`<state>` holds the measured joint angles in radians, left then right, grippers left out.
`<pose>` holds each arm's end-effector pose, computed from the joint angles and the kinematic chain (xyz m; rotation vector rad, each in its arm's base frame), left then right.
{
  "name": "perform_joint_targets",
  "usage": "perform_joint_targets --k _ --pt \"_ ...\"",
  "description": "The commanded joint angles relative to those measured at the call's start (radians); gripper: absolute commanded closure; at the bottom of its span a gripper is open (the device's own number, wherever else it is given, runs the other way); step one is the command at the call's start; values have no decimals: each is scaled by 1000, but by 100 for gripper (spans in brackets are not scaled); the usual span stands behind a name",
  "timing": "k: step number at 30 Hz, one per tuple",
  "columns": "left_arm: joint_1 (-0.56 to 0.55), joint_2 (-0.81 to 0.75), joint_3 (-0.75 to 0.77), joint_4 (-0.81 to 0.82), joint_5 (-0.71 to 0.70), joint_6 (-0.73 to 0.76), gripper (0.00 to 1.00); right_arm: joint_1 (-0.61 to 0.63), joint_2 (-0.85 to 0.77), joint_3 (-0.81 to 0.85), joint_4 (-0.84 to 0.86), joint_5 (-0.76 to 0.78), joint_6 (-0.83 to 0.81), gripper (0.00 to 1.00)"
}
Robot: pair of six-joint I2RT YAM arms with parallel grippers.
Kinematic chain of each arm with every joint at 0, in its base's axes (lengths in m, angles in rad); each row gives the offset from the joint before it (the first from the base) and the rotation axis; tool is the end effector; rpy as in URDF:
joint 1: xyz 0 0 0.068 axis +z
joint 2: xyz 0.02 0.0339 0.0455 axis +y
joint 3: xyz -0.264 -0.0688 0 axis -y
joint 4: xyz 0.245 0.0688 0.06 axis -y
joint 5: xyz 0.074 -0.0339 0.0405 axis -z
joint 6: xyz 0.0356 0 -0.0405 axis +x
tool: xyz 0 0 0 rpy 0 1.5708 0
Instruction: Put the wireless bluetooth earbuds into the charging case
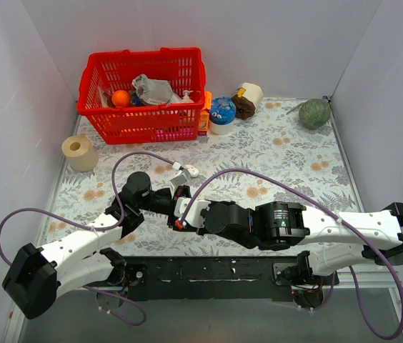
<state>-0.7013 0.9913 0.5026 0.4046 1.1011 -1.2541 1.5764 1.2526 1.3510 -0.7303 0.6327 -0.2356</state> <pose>0.1397 -0.1596 0.2648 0.5312 2.1956 -2.1746 0.0196 0.2583 0.3874 -1.3976 1.5262 0.1198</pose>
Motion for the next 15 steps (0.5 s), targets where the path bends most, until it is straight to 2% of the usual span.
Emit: perform_joint_targets --k 1,15 --pt "3 6 -19 77 28 -44 100 -7 -2 17 12 38 15 75" --pt "3 30 -7 92 17 -44 100 -12 -15 13 9 38 38 70"
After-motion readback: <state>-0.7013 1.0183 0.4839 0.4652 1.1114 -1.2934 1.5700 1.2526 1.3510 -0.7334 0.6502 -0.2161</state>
